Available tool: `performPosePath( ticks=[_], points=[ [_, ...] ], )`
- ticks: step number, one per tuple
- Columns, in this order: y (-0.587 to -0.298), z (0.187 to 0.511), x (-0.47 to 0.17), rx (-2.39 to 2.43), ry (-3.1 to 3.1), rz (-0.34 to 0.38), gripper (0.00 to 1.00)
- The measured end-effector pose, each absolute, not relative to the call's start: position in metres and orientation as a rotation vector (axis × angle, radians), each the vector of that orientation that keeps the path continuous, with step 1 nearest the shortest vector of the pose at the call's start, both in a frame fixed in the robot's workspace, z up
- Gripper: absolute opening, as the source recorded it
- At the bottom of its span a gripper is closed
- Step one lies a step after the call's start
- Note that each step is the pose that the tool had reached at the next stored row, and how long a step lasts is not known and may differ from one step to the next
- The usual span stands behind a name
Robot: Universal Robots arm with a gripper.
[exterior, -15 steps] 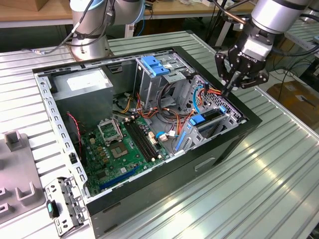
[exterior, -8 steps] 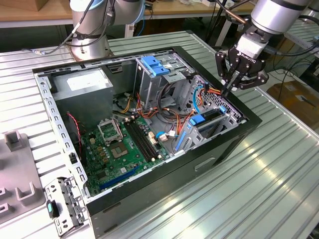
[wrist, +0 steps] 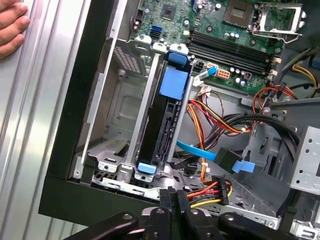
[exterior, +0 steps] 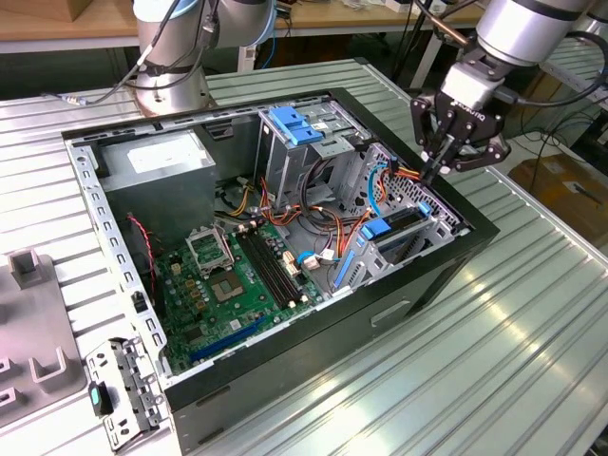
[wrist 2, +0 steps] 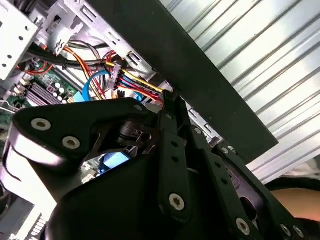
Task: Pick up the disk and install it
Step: 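Insert the first disk wire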
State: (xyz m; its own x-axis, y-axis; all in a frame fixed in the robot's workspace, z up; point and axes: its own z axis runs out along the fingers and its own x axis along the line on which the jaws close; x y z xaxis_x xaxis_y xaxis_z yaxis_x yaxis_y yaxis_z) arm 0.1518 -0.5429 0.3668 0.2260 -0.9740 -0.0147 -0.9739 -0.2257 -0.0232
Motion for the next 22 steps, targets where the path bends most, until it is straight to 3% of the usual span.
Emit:
performPosePath(
  ticks=[22],
  points=[
    [-0.543,0.367,0.13,-2.323,2.075,-0.007,0.16]
  ],
)
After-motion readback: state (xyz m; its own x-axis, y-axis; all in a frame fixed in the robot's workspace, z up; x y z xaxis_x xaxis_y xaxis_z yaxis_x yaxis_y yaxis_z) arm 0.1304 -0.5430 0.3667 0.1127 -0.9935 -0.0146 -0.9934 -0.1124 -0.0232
